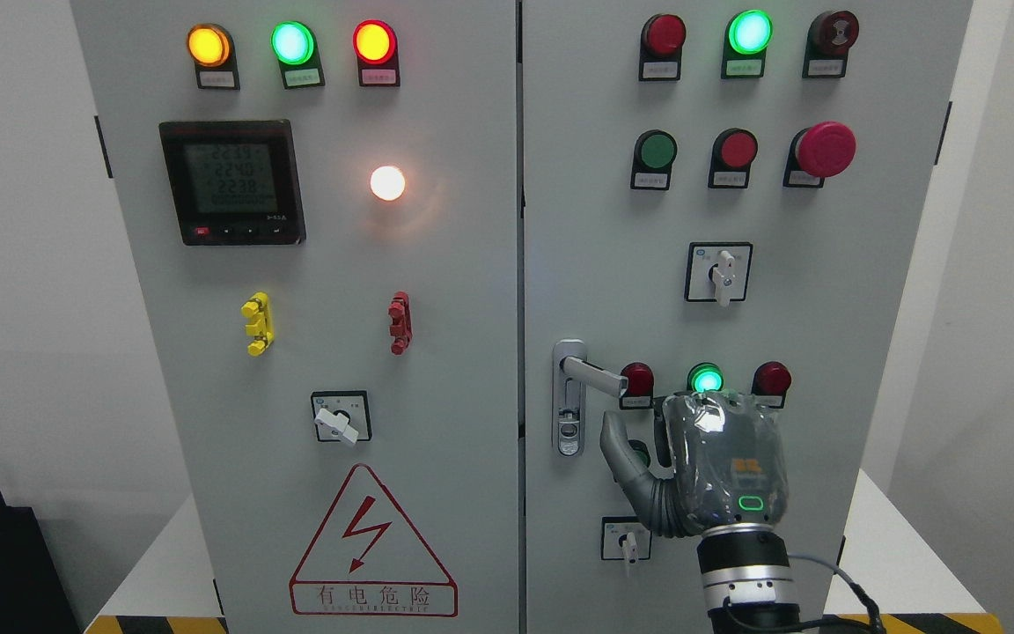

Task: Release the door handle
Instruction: 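Open the right hand and pull it back from the handle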

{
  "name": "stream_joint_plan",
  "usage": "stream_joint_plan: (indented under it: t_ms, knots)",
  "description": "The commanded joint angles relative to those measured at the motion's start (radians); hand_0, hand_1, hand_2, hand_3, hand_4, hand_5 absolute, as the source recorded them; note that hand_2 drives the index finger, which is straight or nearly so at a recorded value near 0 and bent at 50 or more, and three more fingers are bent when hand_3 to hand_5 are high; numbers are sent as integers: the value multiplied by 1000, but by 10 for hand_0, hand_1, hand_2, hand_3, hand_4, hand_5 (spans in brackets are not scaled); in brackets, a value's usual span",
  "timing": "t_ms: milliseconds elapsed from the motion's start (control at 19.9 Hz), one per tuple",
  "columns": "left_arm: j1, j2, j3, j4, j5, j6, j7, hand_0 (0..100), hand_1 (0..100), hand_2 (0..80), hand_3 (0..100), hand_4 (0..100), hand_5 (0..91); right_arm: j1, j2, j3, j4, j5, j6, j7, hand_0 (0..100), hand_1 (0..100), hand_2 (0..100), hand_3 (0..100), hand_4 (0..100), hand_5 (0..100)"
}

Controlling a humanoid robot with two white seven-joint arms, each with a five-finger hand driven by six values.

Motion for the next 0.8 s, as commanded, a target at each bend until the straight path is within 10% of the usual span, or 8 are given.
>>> stream_joint_plan:
  t_ms: [0,201,351,752]
  knots:
    - [1,0,11,17,0,-1,0,120,389,0,0,0,0,120,-70,-49,-150,-1,-52,-87,511,105,917,1000,862,868]
    - [1,0,11,17,0,1,0,120,389,0,0,0,0,172,-64,-195,-207,-29,-231,-98,502,126,449,745,641,566]
    - [1,0,11,17,0,-1,0,120,389,0,0,0,0,197,-67,-238,-210,-127,-314,-104,516,69,119,253,108,15]
    - [0,0,11,17,0,1,0,120,389,0,0,0,0,221,-68,-297,-219,-170,-345,-124,488,0,0,0,0,0]
